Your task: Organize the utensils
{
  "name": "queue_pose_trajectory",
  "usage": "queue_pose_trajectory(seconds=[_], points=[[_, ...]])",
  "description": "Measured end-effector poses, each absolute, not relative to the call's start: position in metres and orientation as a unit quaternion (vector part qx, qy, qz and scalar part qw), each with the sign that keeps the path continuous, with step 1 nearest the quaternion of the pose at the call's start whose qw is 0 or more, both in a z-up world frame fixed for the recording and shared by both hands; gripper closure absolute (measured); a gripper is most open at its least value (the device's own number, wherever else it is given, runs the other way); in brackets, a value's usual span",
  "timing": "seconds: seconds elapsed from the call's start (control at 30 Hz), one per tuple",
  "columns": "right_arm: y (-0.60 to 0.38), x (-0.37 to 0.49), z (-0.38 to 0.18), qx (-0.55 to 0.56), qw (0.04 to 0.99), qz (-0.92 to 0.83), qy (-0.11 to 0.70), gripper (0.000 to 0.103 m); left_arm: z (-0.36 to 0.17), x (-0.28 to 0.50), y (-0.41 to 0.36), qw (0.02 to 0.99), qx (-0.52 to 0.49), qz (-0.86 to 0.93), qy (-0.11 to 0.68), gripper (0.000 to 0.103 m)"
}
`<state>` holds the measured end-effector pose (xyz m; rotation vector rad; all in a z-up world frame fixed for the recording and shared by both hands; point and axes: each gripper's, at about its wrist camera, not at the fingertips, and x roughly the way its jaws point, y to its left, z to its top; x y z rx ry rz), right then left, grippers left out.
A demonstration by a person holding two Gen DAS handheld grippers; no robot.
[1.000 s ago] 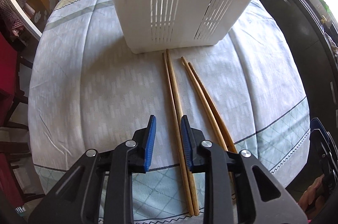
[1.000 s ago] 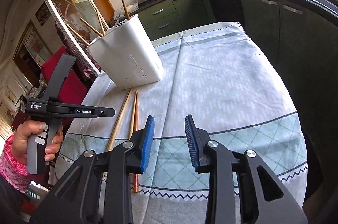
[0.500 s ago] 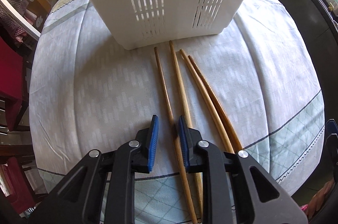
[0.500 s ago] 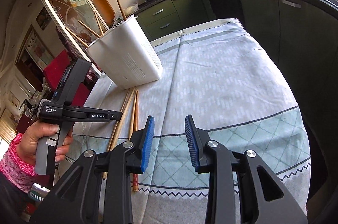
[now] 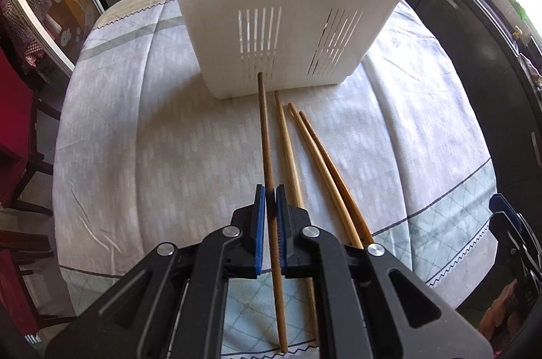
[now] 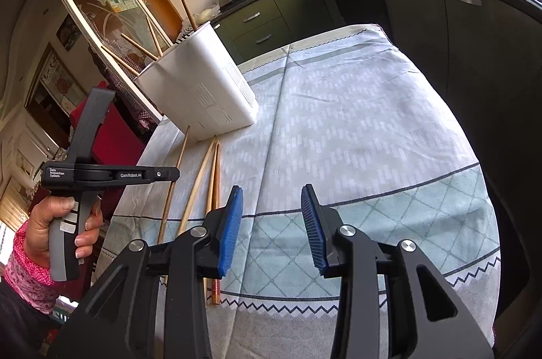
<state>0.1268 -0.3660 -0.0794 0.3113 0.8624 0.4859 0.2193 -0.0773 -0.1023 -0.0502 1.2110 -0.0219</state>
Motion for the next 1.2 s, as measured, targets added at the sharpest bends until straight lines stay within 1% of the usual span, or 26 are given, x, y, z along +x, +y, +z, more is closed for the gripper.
queue_pose_trajectory(seconds=[0.13, 0.3, 0.6, 0.73, 0.83, 1.07, 1.2], points=[[-0.348, 0.133, -0.078, 0.122, 0.862, 0.251, 0.424, 0.067, -0.074, 0.197, -0.072, 0.849, -0.025, -0.022, 0.527, 0.097], [-0.311, 0.151, -0.081, 0.052, 0.852, 0.267, 0.447, 0.066, -0.042, 0.153, -0.062, 0.885, -0.016, -0.032, 0.465, 0.097], [-0.234, 0.185, -0.104, -0.099, 0.836, 0.263, 0.472, 0.066, -0.027, 0.107, -0.050, 0.912, -0.010, -0.044, 0.408, 0.098], [-0.218, 0.195, -0.112, -0.116, 0.829, 0.260, 0.482, 0.066, -0.024, 0.099, -0.049, 0.916, -0.008, -0.054, 0.397, 0.098], [-0.211, 0.202, -0.116, -0.123, 0.823, 0.259, 0.490, 0.066, -0.027, 0.101, -0.045, 0.913, -0.012, -0.057, 0.404, 0.098], [-0.202, 0.213, -0.123, -0.131, 0.814, 0.259, 0.503, 0.066, -0.064, 0.140, -0.024, 0.870, -0.073, -0.056, 0.484, 0.098], [-0.194, 0.215, -0.122, -0.146, 0.809, 0.260, 0.507, 0.066, -0.079, 0.150, -0.018, 0.859, -0.089, -0.048, 0.502, 0.098]])
